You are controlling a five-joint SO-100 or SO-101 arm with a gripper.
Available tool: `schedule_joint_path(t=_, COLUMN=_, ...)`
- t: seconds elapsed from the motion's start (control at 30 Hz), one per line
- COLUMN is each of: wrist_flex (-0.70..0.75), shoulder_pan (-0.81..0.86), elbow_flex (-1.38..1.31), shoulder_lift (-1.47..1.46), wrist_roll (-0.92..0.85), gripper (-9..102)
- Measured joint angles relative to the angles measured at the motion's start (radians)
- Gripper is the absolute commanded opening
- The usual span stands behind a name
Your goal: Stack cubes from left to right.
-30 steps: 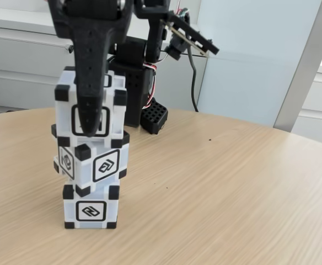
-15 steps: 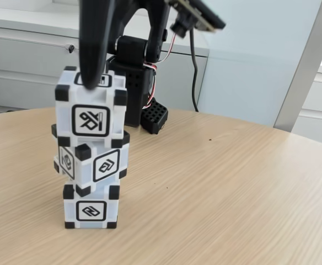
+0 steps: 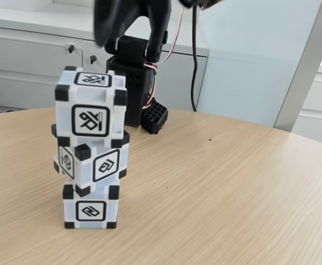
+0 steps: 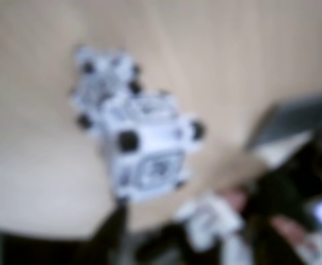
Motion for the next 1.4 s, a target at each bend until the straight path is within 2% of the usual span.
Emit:
schedule_joint_path(t=0.07, wrist_flex=0.000, shoulder_pan=-0.052, elbow_flex=0.000, shoulder_lift=0.037, wrist_roll=0.000, gripper=0)
schedule_joint_path(t=0.4, wrist_flex=0.000, shoulder_pan=-0.227, elbow_flex=0.000, shoulder_lift=0.064, wrist_roll=0.121, gripper=0)
schedule_joint_path(t=0.6, wrist_flex=-0.110, shoulder_pan=-0.385, elbow_flex=0.000, shoulder_lift=0.130, wrist_roll=0.259, gripper=0)
schedule_joint_path(t=0.77, wrist_flex=-0.199, shoulder_pan=-0.468, elbow_flex=0.000, shoulder_lift=0.333, wrist_roll=0.339, gripper=0)
schedule_joint_path(t=1.0, wrist_flex=-0.218, shoulder_pan=-0.502, elbow_flex=0.015, shoulder_lift=0.712, wrist_roll=0.391, gripper=0)
schedule_joint_path(t=1.23, wrist_flex=-0.233, shoulder_pan=-0.511, elbow_flex=0.230, shoulder_lift=0.927, wrist_roll=0.400, gripper=0)
schedule_joint_path(t=1.4, wrist_flex=-0.379, shoulder_pan=-0.509, elbow_flex=0.474, shoulder_lift=0.989, wrist_roll=0.388, gripper=0)
